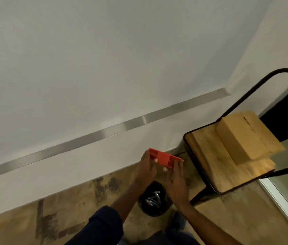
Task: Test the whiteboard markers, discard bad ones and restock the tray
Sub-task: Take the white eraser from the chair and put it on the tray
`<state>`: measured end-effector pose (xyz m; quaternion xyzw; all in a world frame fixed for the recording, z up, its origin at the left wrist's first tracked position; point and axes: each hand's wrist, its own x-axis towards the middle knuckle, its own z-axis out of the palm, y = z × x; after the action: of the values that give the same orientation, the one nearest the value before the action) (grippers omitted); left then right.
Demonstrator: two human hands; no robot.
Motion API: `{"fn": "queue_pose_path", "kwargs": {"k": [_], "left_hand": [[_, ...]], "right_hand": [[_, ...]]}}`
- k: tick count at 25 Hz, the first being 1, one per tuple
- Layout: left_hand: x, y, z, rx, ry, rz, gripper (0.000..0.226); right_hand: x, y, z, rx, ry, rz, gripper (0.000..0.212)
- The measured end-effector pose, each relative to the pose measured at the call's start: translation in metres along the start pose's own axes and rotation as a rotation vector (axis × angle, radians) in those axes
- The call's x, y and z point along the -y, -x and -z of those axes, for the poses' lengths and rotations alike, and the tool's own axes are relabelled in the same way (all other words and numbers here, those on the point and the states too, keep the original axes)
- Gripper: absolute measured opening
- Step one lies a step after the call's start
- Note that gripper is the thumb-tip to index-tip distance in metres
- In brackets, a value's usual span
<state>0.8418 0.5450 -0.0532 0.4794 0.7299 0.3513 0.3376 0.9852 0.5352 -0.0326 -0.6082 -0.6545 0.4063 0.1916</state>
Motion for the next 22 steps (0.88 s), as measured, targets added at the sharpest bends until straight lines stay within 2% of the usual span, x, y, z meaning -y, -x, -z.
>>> {"fn": "queue_pose_path", "kwargs": {"k": [2,5,7,9,14,18,22], "left_hand": [[0.013,0.020,0.030,-0.046,-0.006,-0.017,0.021],[0.042,0.058,0.096,-0.139,-0.005,-0.008,0.028],[0.067,0.080,0.139,-0.198,-0.037,0.024,0.039],[0.089,0.101,0.181,-0.248,-0.059,0.074,0.049],[0.131,0.142,0.287,-0.412,-0.054,0.229,0.053],[0.169,0.151,0.363,-0.516,-0.071,0.319,0.050],[0.208,0.140,0.432,-0.589,-0.134,0.427,0.058]], "right_hand": [[0.019,0.017,-0.018,0.036,0.054,0.043,0.074],[0.062,0.048,-0.064,0.041,0.106,0.170,0.085],[0.101,0.069,-0.096,0.031,0.116,0.162,0.069],[0.138,0.089,-0.131,0.136,0.110,0.174,0.067],[0.210,0.113,-0.216,0.337,0.039,0.233,0.069],[0.270,0.109,-0.274,0.449,0.021,0.363,0.061],[0.327,0.091,-0.339,0.564,0.008,0.448,0.056]]}}
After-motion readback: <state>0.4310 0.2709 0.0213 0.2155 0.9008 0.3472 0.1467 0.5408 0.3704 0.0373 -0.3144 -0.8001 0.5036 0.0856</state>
